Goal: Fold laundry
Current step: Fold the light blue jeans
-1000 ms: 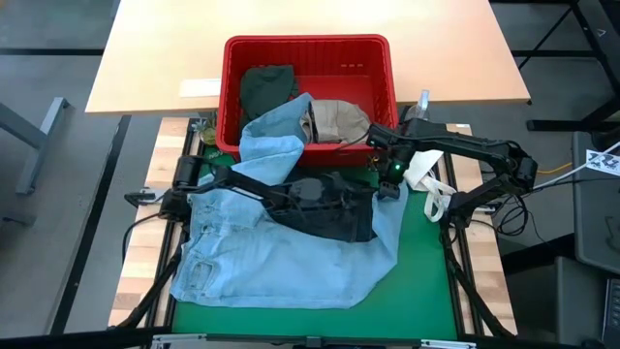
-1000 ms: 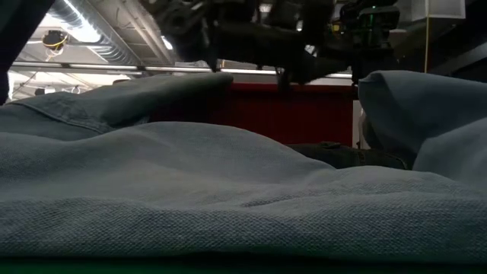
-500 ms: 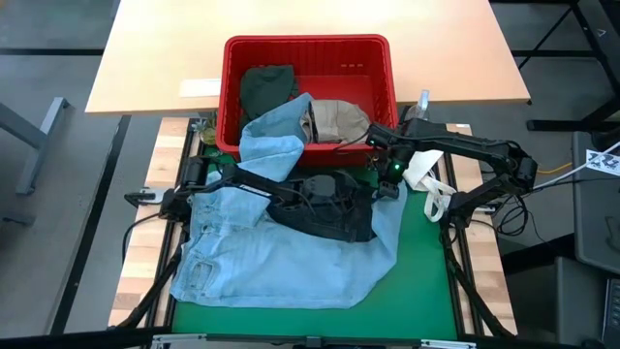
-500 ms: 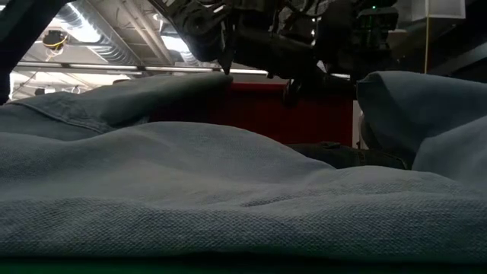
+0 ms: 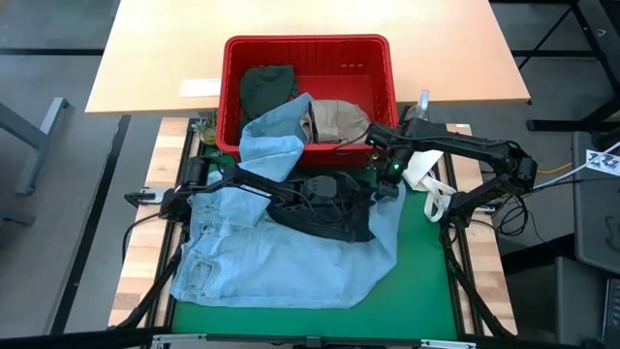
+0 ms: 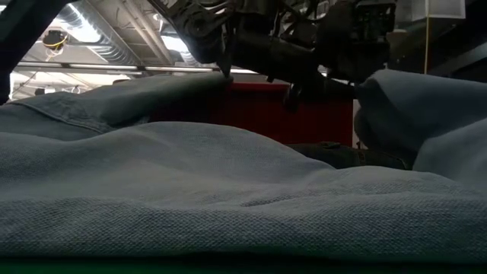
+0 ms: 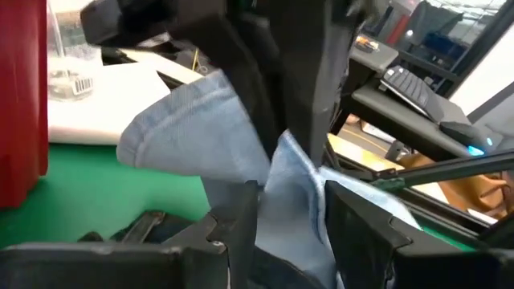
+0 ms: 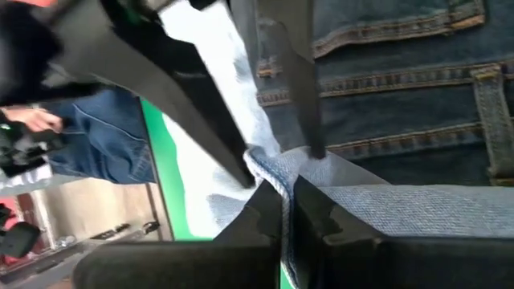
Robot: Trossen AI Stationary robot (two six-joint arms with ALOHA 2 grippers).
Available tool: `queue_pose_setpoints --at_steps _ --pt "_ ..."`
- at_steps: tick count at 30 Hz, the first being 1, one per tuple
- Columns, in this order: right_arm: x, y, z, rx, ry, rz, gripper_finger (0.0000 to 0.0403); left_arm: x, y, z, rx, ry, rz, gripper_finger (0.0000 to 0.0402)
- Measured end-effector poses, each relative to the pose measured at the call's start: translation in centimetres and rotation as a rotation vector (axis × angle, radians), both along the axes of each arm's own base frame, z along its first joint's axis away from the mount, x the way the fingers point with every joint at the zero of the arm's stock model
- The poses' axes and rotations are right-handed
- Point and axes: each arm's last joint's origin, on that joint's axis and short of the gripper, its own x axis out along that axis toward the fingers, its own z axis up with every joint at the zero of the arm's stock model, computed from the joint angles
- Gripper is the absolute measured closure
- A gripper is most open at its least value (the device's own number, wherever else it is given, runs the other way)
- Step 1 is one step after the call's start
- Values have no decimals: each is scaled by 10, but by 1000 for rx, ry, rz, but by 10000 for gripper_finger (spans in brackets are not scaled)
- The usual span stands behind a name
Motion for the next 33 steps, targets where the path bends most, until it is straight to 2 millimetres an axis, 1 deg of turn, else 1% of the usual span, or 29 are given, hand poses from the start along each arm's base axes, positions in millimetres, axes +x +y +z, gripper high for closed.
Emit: queue_pose_setpoints --at_steps 5,7,9,11,13,14,19,22,26,30,33 --pt "1 0 1 28 -19 -2 395 0 0 -3 5 27 -3 265" --pt "1 0 1 29 -20 -2 394 0 0 -2 7 19 -5 273" --pt "1 0 1 28 -20 -1 393 0 0 -1 30 16 -16 294" --pt "1 0 1 23 -18 -2 393 0 -1 -1 59 20 -39 328" --pt "1 0 0 16 -13 -2 392 0 -2 -2 74 23 -67 372" --pt "1 0 0 13 -14 1 392 0 -3 -2 74 25 -76 384" --pt "1 0 0 -12 -41 42 387 -1 -5 -4 127 55 -166 393" --pt "1 -1 0 -43 -62 69 366 -2 -7 -7 149 83 -257 396" --pt "0 -2 -1 -111 -57 100 317 -4 -14 -15 136 151 -364 398" --pt "-2 -3 -3 -205 -44 168 267 -8 -15 -23 117 235 -385 399" --pt "-6 -4 -4 -290 -23 258 239 -10 -19 -27 113 285 -396 399"
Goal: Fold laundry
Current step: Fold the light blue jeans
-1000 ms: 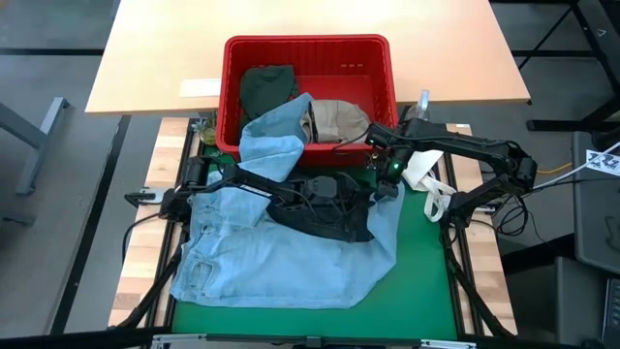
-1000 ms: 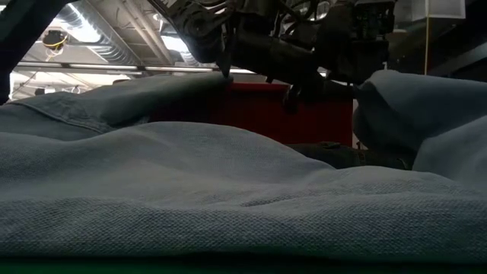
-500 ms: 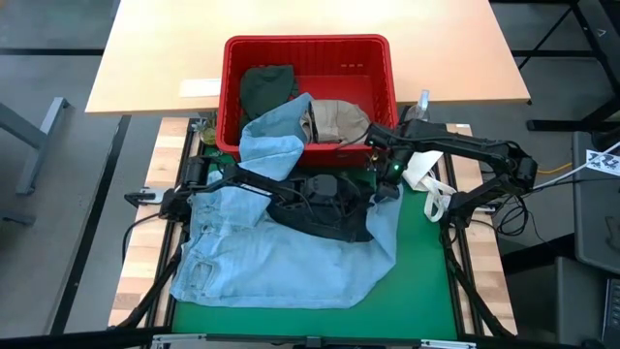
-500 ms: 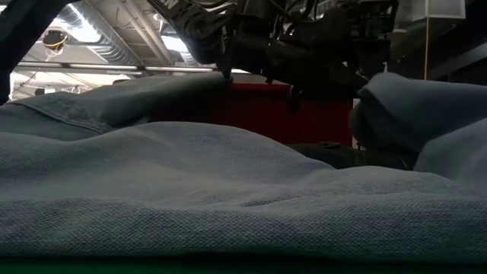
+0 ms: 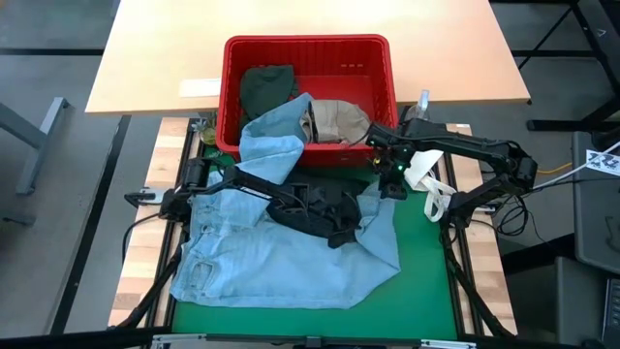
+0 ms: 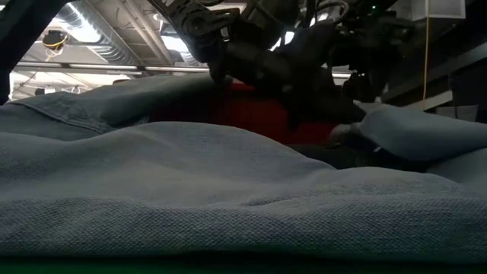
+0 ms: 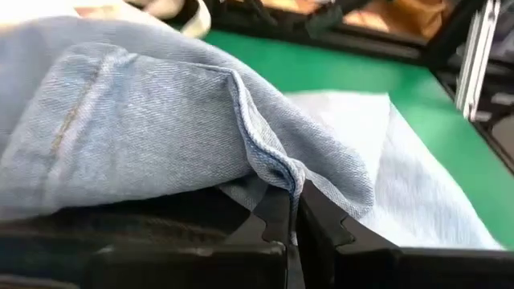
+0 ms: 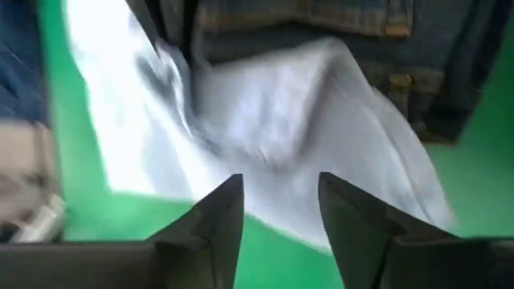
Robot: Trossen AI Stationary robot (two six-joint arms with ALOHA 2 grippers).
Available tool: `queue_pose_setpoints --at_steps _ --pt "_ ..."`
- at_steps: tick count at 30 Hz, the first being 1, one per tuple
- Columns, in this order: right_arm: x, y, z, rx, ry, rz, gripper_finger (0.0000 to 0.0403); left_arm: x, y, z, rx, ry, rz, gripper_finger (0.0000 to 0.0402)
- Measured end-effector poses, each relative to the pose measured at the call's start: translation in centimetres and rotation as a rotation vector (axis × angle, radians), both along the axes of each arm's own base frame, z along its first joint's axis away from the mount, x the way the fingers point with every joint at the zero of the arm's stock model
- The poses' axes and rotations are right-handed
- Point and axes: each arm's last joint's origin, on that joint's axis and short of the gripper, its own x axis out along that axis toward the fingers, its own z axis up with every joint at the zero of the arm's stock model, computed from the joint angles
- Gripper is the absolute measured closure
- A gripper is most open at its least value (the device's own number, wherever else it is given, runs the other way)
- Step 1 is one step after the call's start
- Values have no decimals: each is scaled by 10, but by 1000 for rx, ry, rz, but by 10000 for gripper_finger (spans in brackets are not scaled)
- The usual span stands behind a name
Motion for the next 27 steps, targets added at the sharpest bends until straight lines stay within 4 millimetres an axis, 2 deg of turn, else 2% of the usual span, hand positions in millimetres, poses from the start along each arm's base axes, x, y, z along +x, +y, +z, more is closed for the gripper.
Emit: queue_pose_setpoints --at_steps 6,12,19,27 --pt "-4 -3 -2 -172 55 105 212 -3 -10 -5 85 45 -49 400" --pt "4 -9 -15 -196 104 111 210 -4 -21 -6 144 52 -38 400" --pt "8 -10 -32 -98 239 65 210 -5 -25 -6 147 59 -45 400" --pt "9 -5 -32 80 198 53 210 -5 -25 -6 146 60 -46 398"
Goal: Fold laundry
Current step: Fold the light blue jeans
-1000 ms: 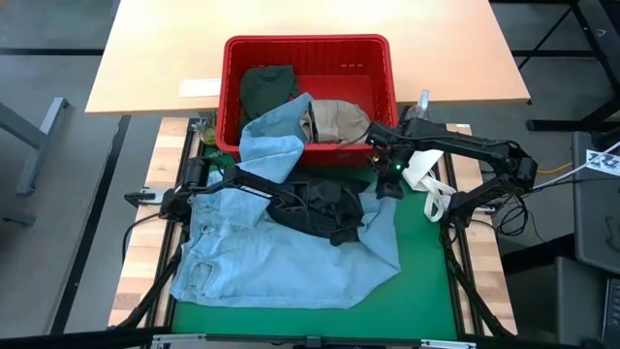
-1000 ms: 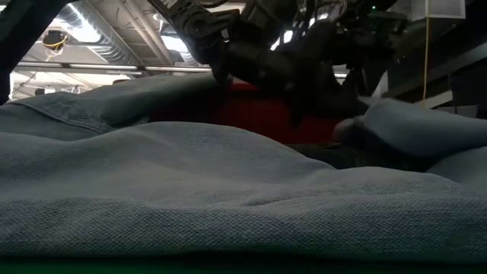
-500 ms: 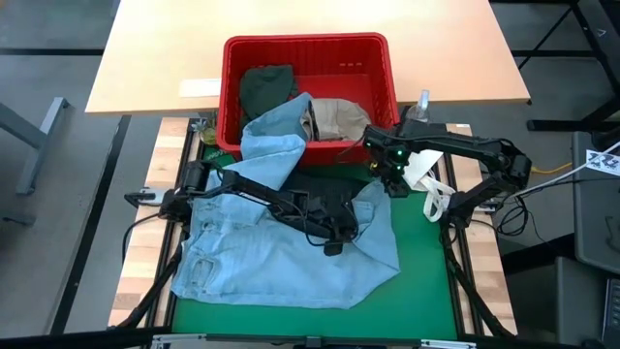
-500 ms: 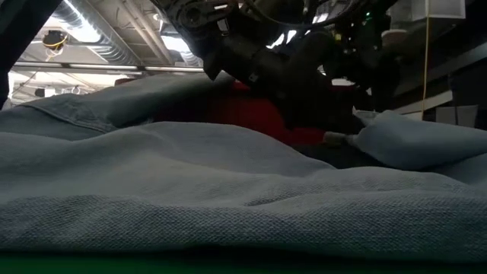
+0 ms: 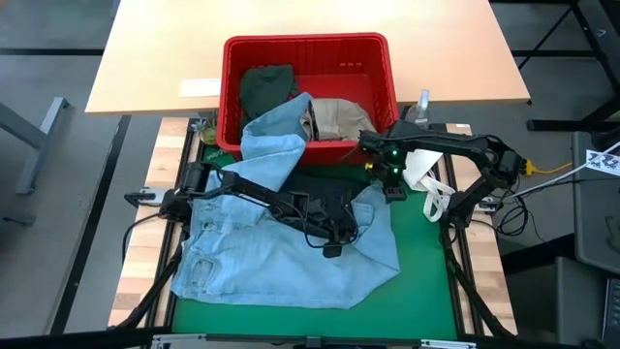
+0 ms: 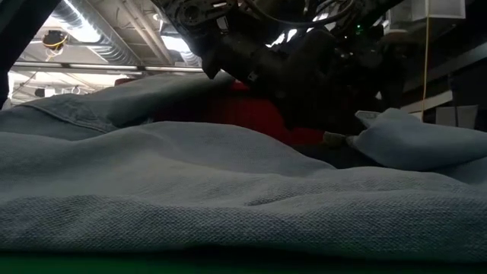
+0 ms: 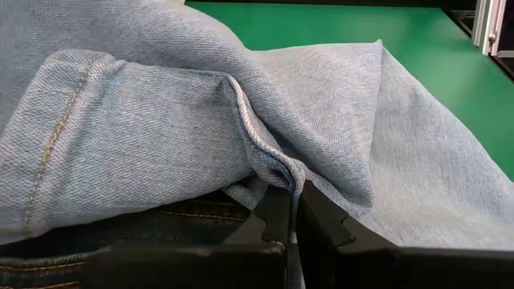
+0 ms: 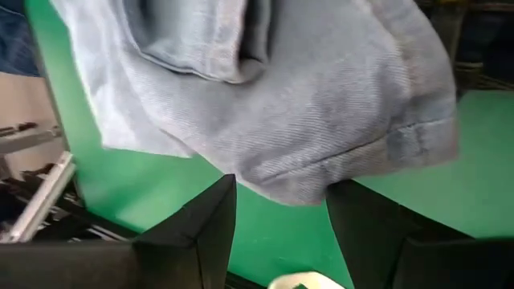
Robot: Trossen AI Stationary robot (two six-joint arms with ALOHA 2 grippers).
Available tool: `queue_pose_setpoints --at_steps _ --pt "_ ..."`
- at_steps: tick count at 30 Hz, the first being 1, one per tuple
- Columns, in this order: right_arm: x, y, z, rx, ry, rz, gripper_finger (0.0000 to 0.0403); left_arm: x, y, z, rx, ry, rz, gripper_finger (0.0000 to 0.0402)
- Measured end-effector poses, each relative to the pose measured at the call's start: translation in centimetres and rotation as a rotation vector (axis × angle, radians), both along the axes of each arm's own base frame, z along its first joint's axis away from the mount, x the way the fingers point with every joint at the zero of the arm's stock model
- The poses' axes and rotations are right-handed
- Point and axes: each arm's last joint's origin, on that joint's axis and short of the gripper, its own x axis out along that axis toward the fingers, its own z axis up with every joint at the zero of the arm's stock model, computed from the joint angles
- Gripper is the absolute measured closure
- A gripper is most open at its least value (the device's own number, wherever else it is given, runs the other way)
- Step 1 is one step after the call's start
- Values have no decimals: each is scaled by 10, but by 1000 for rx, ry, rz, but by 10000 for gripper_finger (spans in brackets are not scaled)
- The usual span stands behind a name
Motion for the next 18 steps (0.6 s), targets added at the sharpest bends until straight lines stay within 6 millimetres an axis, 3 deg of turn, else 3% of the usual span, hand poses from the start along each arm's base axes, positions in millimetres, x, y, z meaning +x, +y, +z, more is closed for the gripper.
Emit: queue_pose_setpoints --at_steps 12,18 --pt "3 2 1 98 -64 -20 214 0 0 0 17 -2 22 399" --pt "4 0 0 17 -53 -9 281 0 1 0 60 -8 12 399"
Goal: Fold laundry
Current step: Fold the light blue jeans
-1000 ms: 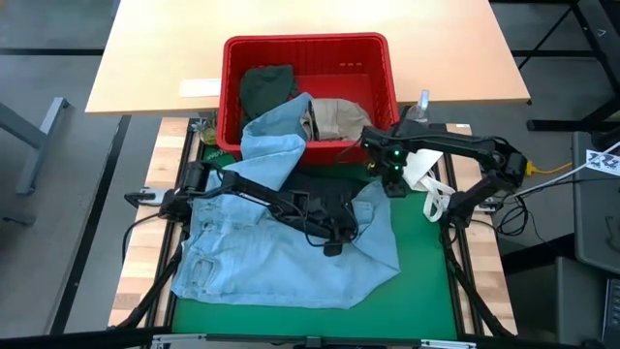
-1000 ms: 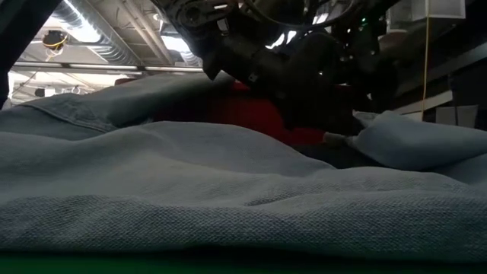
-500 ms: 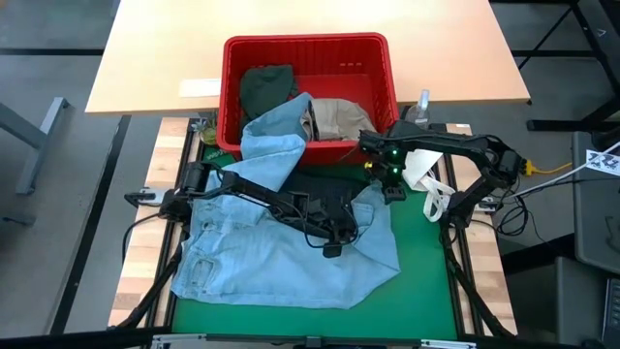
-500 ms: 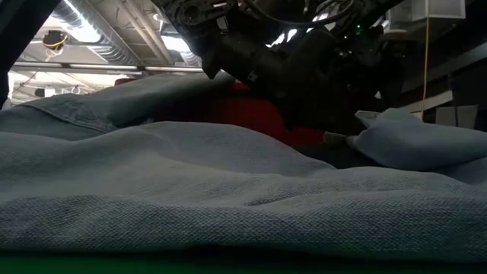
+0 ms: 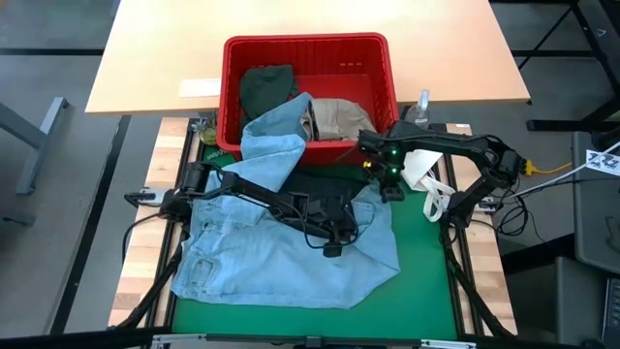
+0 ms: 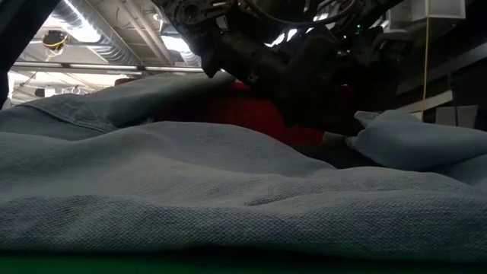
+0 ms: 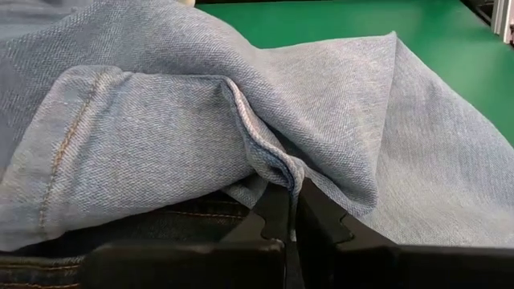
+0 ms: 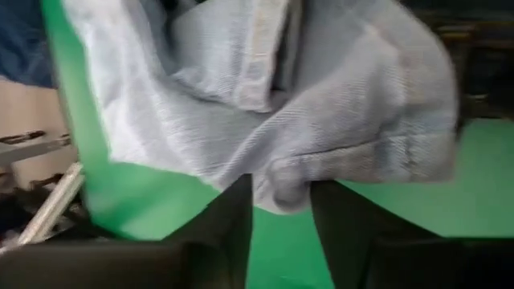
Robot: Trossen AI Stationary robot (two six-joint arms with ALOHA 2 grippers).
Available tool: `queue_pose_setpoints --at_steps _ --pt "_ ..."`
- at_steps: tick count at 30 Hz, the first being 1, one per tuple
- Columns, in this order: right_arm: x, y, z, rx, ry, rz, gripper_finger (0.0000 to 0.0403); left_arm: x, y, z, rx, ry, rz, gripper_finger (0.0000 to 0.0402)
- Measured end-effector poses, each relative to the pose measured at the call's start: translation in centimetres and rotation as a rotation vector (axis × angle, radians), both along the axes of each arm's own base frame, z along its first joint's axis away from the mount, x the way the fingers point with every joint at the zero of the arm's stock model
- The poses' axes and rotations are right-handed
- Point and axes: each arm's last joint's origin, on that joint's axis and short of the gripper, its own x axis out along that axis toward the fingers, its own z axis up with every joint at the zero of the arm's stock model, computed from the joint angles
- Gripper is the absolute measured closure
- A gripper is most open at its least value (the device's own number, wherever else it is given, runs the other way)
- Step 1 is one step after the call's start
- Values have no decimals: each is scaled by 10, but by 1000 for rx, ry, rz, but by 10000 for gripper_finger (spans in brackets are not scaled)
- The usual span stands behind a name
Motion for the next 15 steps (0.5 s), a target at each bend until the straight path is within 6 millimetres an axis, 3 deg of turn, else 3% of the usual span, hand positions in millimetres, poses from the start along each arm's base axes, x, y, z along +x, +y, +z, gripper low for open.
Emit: queue_pose_setpoints --at_steps 8,15 --pt "2 -2 -1 -32 -3 -21 388 0 0 0 1 0 1 399" --pt "-14 11 8 13 134 24 397 1 0 3 1 -19 3 398"
